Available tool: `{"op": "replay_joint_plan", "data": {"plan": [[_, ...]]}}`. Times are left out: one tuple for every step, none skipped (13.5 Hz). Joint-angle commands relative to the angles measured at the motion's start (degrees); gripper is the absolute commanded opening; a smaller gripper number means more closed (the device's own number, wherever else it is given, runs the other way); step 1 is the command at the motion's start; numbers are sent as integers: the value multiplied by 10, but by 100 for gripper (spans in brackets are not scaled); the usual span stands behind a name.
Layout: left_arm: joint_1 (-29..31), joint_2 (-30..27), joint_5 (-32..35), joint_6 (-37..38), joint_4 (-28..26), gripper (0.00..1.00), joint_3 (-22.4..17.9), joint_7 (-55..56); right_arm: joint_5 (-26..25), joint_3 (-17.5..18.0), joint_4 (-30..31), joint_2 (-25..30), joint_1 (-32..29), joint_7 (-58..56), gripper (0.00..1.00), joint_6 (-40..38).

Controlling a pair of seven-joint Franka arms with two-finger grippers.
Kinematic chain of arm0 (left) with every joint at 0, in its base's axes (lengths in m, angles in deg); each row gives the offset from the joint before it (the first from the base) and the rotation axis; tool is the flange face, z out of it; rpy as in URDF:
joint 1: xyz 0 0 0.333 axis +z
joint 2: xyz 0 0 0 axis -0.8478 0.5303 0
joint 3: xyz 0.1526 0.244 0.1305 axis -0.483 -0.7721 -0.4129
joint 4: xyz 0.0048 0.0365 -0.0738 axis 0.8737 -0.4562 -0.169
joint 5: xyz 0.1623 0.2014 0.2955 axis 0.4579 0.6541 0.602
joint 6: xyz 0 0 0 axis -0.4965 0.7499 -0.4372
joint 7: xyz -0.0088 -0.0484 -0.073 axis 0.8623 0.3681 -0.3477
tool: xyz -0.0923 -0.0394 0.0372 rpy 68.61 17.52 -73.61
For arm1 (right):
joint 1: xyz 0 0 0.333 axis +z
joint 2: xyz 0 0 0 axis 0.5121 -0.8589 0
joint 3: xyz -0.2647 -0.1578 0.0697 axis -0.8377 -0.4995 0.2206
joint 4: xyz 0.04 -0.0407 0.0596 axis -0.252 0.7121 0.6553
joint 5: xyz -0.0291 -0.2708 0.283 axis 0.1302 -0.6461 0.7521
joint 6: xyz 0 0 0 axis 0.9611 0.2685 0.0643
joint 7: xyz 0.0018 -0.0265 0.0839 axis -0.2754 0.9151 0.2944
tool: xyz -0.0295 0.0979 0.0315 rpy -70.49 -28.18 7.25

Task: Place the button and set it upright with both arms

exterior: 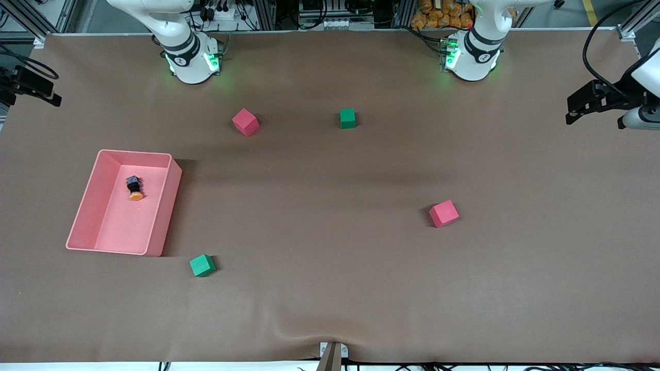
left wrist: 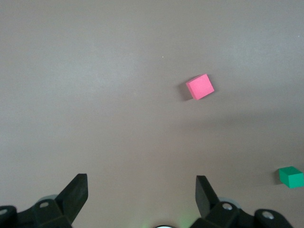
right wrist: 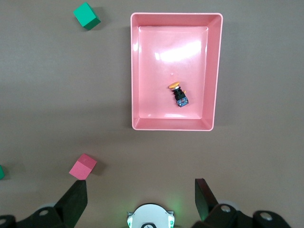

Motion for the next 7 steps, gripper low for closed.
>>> {"op": "replay_joint_plan", "data": {"plan": [[3, -5, 0, 6, 2, 100, 0, -9, 3, 3, -3, -1, -7, 2, 100, -6], [3, -5, 0, 6, 2, 100, 0, -9, 3, 3, -3, -1, -7, 2, 100, -6], [3, -5, 0, 5, 2, 100, 0, -9, 3, 3, -2, -1, -7, 2, 100, -6], [3, -5, 0, 6, 2, 100, 0, -9, 3, 3, -2, -2, -8, 2, 100, -6], [3, -5, 0, 6, 2, 100, 0, -9, 3, 3, -2, -2, -8, 2, 100, -5], [2, -5, 0, 6, 2, 100, 2, -9, 3, 2, 1, -3, -8, 2, 100, -5], [2, -5, 0, 6, 2, 100, 2, -9, 3, 1, 11, -4, -9, 1, 100, 2]]}}
